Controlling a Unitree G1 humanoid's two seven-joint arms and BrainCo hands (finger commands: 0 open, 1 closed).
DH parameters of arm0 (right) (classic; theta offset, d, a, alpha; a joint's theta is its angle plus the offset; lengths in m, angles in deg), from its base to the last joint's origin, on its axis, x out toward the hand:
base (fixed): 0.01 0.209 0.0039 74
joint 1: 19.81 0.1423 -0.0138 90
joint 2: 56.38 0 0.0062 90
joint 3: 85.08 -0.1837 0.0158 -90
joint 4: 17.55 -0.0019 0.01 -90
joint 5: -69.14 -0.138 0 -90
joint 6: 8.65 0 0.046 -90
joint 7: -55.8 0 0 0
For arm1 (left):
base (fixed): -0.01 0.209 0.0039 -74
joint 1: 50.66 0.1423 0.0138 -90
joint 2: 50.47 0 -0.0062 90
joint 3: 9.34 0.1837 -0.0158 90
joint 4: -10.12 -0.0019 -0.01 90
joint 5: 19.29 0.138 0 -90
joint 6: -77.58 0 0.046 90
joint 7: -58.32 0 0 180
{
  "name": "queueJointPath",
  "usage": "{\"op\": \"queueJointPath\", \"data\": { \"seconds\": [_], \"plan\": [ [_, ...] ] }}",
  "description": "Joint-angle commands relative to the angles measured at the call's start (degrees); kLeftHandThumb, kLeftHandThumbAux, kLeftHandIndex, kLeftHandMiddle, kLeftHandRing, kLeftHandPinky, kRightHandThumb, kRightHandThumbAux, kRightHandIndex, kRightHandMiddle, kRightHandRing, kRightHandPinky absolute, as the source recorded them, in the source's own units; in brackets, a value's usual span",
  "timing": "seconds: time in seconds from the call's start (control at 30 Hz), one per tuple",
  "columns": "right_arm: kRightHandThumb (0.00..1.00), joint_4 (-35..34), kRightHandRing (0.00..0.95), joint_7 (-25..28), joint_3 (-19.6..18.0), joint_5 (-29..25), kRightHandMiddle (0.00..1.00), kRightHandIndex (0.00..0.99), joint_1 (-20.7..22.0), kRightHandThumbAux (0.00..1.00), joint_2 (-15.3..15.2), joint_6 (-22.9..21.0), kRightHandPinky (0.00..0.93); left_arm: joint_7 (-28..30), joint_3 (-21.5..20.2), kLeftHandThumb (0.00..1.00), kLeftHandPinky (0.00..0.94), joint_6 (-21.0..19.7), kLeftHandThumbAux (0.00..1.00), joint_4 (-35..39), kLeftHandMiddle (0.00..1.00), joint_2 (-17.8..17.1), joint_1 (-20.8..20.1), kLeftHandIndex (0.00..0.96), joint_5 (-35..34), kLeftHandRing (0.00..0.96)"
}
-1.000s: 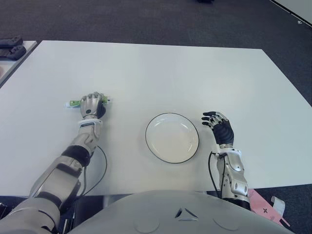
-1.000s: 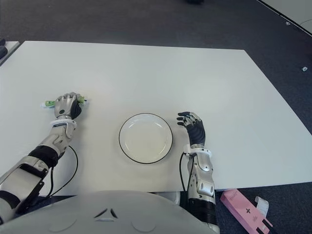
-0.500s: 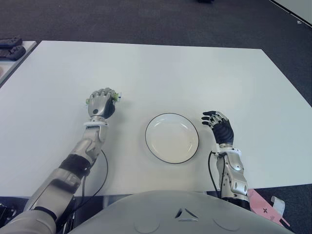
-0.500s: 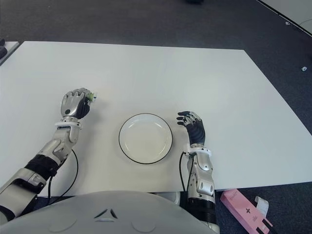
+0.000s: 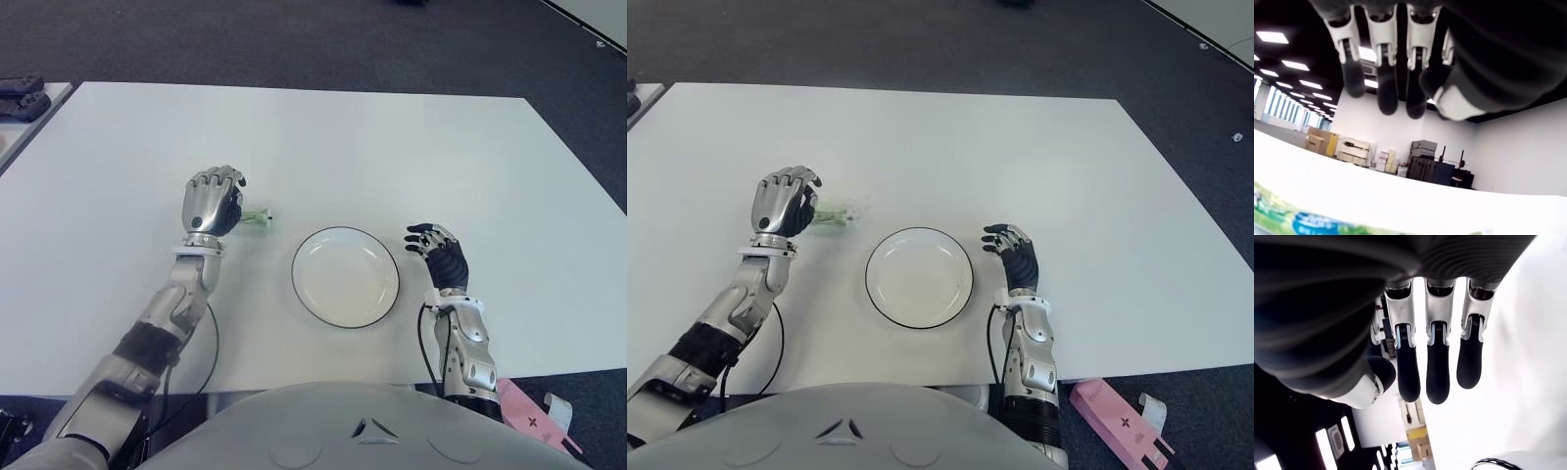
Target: Put the toothpaste on the table into the plate.
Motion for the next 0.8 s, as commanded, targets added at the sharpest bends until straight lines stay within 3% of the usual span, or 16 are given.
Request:
{"op": "queueJointPath", "data": {
  "seconds": [0.03, 0.47, 0.8],
  "plan": [
    [0.712, 1.3, 0.464, -0.1, -0.4, -0.3, 0.442, 0.421, 0.7, 0.733, 0.1, 0.1, 0.474, -0.2, -0.4, 0.712, 0.885, 1.3, 0.712, 3.1, 0.88, 0.4, 2.0, 0.441, 1.2, 0.878],
    [0.714, 1.7, 0.466, -0.1, -0.8, -0.6, 0.445, 0.422, 1.0, 0.732, 0.6, 0.5, 0.473, -0.2, 0.9, 0.715, 0.895, 5.9, 0.71, 10.5, 0.896, 1.3, 5.2, 0.44, 3.8, 0.896],
    [0.713, 1.9, 0.465, -0.1, -0.7, -0.2, 0.443, 0.422, 1.1, 0.732, 0.5, 0.8, 0.474, 0.3, 5.0, 0.719, 0.877, 20.2, 0.707, 14.5, 0.895, 0.1, 8.4, 0.441, 3.0, 0.89]
  ]
}}
